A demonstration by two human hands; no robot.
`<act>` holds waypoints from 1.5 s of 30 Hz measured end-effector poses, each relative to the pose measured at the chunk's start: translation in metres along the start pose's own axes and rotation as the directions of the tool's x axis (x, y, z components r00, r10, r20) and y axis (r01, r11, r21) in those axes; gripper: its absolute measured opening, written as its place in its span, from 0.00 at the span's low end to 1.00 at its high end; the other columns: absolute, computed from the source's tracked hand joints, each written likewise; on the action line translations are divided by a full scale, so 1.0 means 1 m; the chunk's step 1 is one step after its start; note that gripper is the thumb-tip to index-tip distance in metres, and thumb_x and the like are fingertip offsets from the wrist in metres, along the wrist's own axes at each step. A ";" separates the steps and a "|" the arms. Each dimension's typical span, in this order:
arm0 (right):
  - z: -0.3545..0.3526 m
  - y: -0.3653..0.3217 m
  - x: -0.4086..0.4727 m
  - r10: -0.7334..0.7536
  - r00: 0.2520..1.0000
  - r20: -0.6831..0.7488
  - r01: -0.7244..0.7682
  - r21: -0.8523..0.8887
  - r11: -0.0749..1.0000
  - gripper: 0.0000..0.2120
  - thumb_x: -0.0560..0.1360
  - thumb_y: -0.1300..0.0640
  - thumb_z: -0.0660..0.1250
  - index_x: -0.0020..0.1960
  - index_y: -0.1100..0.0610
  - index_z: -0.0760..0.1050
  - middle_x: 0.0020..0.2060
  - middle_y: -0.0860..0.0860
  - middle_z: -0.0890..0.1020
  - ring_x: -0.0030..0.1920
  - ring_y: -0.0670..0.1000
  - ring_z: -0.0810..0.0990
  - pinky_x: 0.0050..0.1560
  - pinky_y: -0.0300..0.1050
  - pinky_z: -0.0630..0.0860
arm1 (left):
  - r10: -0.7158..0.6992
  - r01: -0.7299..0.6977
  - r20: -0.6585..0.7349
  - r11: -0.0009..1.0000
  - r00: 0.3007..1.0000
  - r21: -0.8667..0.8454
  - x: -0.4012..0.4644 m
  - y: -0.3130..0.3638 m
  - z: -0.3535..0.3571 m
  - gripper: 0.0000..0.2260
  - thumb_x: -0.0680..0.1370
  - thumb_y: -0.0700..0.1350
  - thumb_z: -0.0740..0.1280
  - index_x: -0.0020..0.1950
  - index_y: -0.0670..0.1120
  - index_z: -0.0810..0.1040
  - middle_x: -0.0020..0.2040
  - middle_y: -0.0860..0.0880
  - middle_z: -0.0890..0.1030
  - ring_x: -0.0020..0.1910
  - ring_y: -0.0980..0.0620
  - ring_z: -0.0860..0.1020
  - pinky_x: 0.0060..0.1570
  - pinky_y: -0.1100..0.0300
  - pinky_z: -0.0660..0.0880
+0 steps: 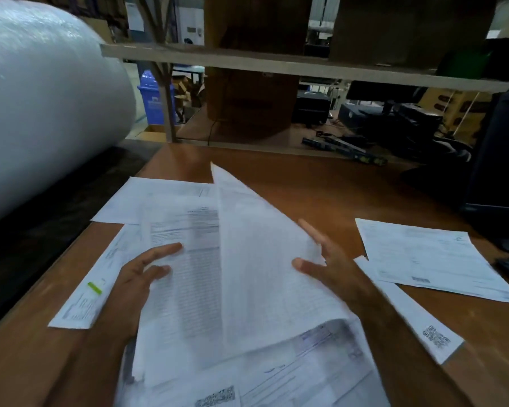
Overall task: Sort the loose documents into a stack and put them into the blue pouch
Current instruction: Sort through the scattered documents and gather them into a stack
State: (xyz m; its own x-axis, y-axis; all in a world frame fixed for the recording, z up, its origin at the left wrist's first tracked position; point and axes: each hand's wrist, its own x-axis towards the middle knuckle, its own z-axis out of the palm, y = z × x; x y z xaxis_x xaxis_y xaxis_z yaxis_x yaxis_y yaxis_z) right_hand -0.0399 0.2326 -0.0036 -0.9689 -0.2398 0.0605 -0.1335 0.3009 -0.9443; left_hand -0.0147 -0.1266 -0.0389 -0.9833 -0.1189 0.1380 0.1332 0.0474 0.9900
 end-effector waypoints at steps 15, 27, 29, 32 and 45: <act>0.091 0.005 0.025 -0.115 0.993 0.002 0.107 -0.391 0.914 0.39 0.75 0.53 0.75 0.80 0.40 0.60 0.80 0.50 0.59 0.78 0.48 0.60 0.77 0.49 0.63 | 0.152 -0.140 -0.023 0.951 0.988 0.276 -0.002 0.001 -0.005 0.25 0.76 0.45 0.72 0.73 0.58 0.74 0.68 0.69 0.75 0.69 0.66 0.71 0.69 0.64 0.68; -0.080 0.061 -0.005 0.333 0.732 -0.594 -0.681 -0.649 0.340 0.41 0.77 0.25 0.49 0.80 0.49 0.57 0.82 0.56 0.55 0.80 0.64 0.55 0.75 0.68 0.56 | 0.077 -0.124 0.152 0.936 0.985 0.331 0.038 -0.053 -0.031 0.25 0.79 0.27 0.60 0.62 0.53 0.83 0.65 0.56 0.82 0.61 0.45 0.78 0.58 0.71 0.74; -0.072 0.060 -0.006 0.351 0.745 -0.567 -0.664 -0.679 0.312 0.42 0.76 0.24 0.45 0.80 0.50 0.57 0.81 0.57 0.58 0.78 0.65 0.58 0.73 0.68 0.57 | 0.090 -0.140 0.151 0.923 0.984 0.360 0.042 -0.057 -0.031 0.25 0.79 0.27 0.60 0.63 0.52 0.83 0.65 0.55 0.82 0.62 0.45 0.78 0.59 0.72 0.73; -0.028 0.039 0.000 0.274 0.833 -0.480 -0.552 -0.754 0.357 0.42 0.76 0.24 0.44 0.78 0.52 0.63 0.76 0.57 0.66 0.74 0.62 0.64 0.70 0.65 0.59 | 0.079 -0.107 0.112 0.958 0.991 0.267 0.038 -0.049 -0.023 0.23 0.77 0.27 0.61 0.62 0.49 0.83 0.65 0.53 0.83 0.67 0.50 0.78 0.64 0.66 0.74; 0.000 0.017 -0.012 0.337 0.887 -0.316 -0.428 -0.838 0.338 0.43 0.73 0.22 0.51 0.78 0.49 0.60 0.78 0.54 0.64 0.76 0.62 0.63 0.72 0.65 0.62 | 0.034 -0.035 0.036 0.999 0.999 0.028 0.001 -0.008 0.001 0.18 0.77 0.26 0.61 0.62 0.38 0.82 0.64 0.50 0.82 0.63 0.59 0.79 0.55 0.72 0.78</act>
State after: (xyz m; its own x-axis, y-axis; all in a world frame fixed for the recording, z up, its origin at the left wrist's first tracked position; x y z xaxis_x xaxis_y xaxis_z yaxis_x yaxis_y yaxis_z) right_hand -0.0310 0.2402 -0.0205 -0.9700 0.1808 -0.1623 0.1947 0.9781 -0.0740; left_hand -0.0168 -0.1262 -0.0463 -0.9821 -0.0815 0.1699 0.1636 0.0793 0.9833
